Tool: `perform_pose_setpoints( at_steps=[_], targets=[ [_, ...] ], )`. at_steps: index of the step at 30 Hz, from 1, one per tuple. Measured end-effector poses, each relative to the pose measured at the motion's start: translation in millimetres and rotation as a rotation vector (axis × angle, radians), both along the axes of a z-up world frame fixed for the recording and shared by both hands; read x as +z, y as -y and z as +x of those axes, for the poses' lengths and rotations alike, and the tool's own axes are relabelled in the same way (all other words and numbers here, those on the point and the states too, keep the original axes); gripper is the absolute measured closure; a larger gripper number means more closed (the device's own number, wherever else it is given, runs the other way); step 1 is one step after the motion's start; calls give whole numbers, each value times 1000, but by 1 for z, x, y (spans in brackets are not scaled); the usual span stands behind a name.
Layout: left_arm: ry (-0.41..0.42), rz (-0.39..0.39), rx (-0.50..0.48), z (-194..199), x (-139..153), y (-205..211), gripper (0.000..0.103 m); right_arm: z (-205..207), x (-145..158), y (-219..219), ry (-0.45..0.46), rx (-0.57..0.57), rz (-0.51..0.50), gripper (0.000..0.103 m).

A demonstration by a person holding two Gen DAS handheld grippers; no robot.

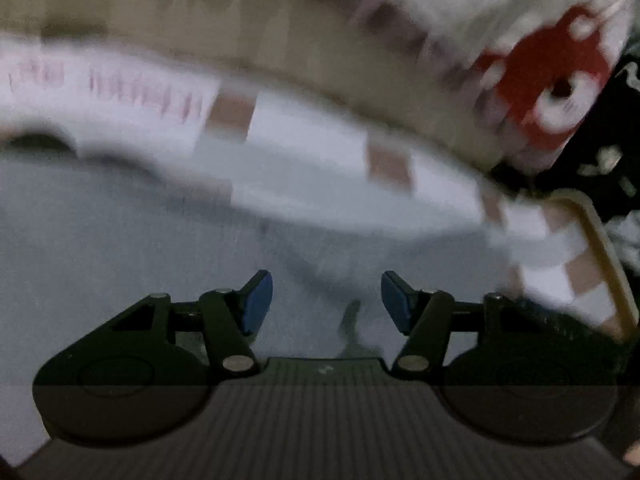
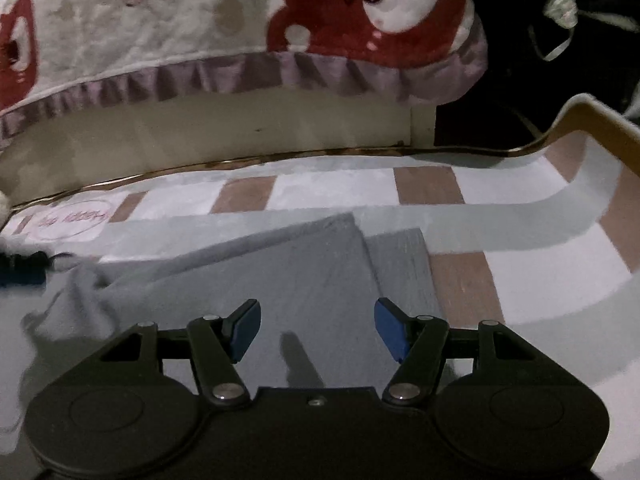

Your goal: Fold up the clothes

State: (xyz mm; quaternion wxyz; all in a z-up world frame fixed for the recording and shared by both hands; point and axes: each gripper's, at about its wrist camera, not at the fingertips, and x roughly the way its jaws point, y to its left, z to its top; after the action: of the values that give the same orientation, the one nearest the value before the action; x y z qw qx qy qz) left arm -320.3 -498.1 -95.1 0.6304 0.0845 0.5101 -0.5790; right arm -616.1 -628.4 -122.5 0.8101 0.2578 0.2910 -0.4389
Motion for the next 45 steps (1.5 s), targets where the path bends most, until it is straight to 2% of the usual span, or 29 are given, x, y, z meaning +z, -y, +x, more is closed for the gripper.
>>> perform_pose_setpoints(
  at_steps=[1, 4, 5, 9, 10, 12, 13, 15, 17, 19, 21, 25, 27, 29, 33, 36, 38, 39, 41, 42, 43, 45],
  targets=[
    [15, 4, 2, 8, -8, 0, 45, 1, -5, 9, 0, -6, 9, 34],
    [164, 16, 69, 43, -12, 0, 45, 6, -21, 33, 8, -12, 42, 34],
    [162, 26, 102, 56, -15, -1, 47, 9, -27, 40, 8, -12, 50, 33],
    [24, 13, 179, 79, -19, -7, 47, 27, -35, 40, -31, -59, -45, 28],
    [15, 8, 181, 80, -19, -7, 47, 32, -35, 36, -36, -34, -57, 38],
    [30, -2, 168, 76, -19, -7, 47, 45, -31, 25, -76, 63, -93, 86],
    [34, -8, 164, 75, -19, -7, 47, 46, -25, 20, -80, 54, -126, 97],
    [27, -29, 167, 74, -16, -7, 47, 46, -13, 9, -86, 32, -193, 97],
    [24, -67, 166, 75, -12, -9, 47, 33, 3, 1, -60, -66, -272, 98],
    [42, -99, 152, 72, -8, -9, 45, 18, 9, 4, -37, -153, -276, 98],
    [70, -106, 117, 66, -8, -6, 44, 13, 4, 12, -30, -193, -219, 98],
    [119, -35, 9, 51, -25, 6, 44, 28, -16, 27, -107, -222, -155, 98],
    [163, -39, -26, 46, -28, 7, 43, 25, -24, 37, -107, -264, -112, 96],
    [191, -44, -41, 44, -29, 8, 43, 13, -27, 44, -105, -323, -113, 88],
    [209, -50, -42, 43, -30, 10, 43, -32, -14, 45, -91, -539, -107, 88],
    [219, -52, -42, 41, -31, 10, 43, -61, 7, 21, 74, -492, -51, 77],
    [213, -49, -36, 41, -29, 10, 42, -58, 10, 2, 100, -317, 23, 57],
    [208, -47, -33, 42, -28, 10, 42, -56, 11, -7, 107, -229, 59, 54],
    [208, -49, -24, 45, -22, 6, 42, -43, 1, -27, -11, -81, 95, 54],
    [209, -51, -19, 47, -18, 3, 42, -38, -7, -36, -119, -54, 78, 56],
    [211, -54, -10, 50, -13, 0, 42, -37, -16, -42, -210, -65, 49, 55],
    [221, -61, 18, 60, 2, -8, 42, -54, -19, -45, -224, -160, -4, 53]
  ],
)
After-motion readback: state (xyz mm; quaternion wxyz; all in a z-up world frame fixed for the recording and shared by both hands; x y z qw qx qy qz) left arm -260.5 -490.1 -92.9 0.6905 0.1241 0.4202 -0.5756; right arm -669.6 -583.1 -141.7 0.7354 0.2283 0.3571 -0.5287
